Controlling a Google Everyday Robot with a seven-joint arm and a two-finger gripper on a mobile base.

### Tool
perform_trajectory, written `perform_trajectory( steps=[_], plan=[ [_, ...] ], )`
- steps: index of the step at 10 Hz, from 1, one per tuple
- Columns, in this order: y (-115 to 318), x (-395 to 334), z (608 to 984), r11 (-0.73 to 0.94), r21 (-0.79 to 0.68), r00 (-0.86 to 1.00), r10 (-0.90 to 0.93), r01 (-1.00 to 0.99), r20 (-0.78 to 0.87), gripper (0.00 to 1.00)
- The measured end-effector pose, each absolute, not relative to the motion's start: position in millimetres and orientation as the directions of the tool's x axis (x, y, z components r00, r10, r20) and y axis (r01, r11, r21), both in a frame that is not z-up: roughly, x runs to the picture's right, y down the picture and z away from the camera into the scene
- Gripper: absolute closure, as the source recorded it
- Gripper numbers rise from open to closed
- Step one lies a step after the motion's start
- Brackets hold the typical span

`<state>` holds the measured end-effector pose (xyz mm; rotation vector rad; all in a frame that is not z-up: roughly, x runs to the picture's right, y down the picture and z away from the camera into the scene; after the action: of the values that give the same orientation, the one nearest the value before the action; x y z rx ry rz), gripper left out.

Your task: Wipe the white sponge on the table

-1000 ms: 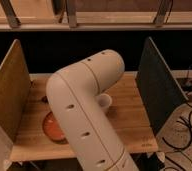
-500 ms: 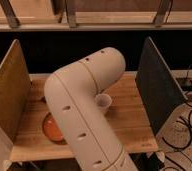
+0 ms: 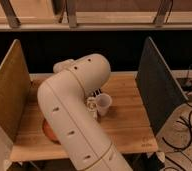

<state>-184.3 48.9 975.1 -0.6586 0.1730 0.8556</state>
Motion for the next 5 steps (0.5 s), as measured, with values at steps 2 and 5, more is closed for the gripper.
perform_trajectory(
  steps=[2,5],
  plan=[
    [52.6,-203.8,972.8,0.476,-0.507,0.68,0.634,-0.719,-0.368,1.0],
    [68.0,-200.2,946.6,0.462,-0.538,0.69,0.622,-0.705,-0.371,1.0]
  ],
)
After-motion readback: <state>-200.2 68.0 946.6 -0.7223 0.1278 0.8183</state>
